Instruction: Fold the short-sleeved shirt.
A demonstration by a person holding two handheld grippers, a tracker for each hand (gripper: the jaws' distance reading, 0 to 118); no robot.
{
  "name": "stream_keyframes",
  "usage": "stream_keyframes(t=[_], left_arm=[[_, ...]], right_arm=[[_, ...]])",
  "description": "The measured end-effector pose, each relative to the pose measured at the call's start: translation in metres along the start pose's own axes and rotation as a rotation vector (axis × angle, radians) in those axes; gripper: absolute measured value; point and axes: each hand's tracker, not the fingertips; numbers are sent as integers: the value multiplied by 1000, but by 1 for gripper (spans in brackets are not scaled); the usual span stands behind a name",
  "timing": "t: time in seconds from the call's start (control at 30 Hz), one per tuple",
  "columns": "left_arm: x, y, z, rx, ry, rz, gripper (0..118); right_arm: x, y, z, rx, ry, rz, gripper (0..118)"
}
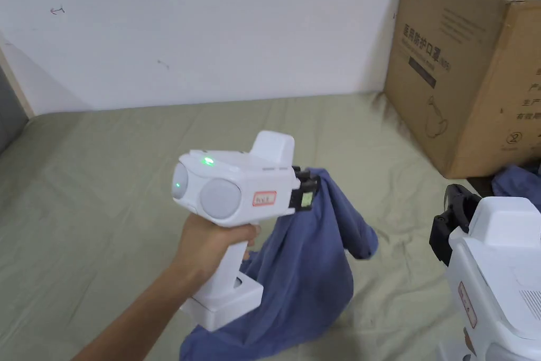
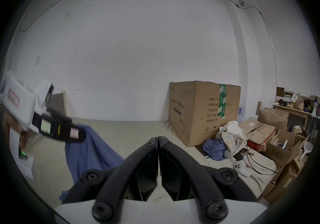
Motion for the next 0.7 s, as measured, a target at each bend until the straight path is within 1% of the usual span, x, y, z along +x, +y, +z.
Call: stream_keyframes(t=[0.07,0.23,0.33,0.43,0.5,0.6,0.67,0.7], left_arm=[[2,-20,-14,-58,-4,-6,4],[-9,-78,-57,-281,19,-3,4],[-16,-123,-83,-387,68,-3,4],[-25,-157,-105,-481,118,24,4],[-27,-176,-115,-509,138,23,4],[-29,-184,-116,-500,159,56,5],[-30,-177,-107,-439,148,107,20],[-31,-172,-102,-412,145,121,31]], right_arm=[[4,-3,0,-10,-6,1,0],[3,-13,-3,-38,-4,0,0],[-3,-18,-6,-56,11,-3,0],[-9,-22,-9,-70,25,-3,0],[-12,-24,-11,-79,37,0,0],[-17,-25,-11,-86,47,8,0],[-18,-25,-11,-87,52,13,0],[-19,-24,-11,-85,53,14,0]])
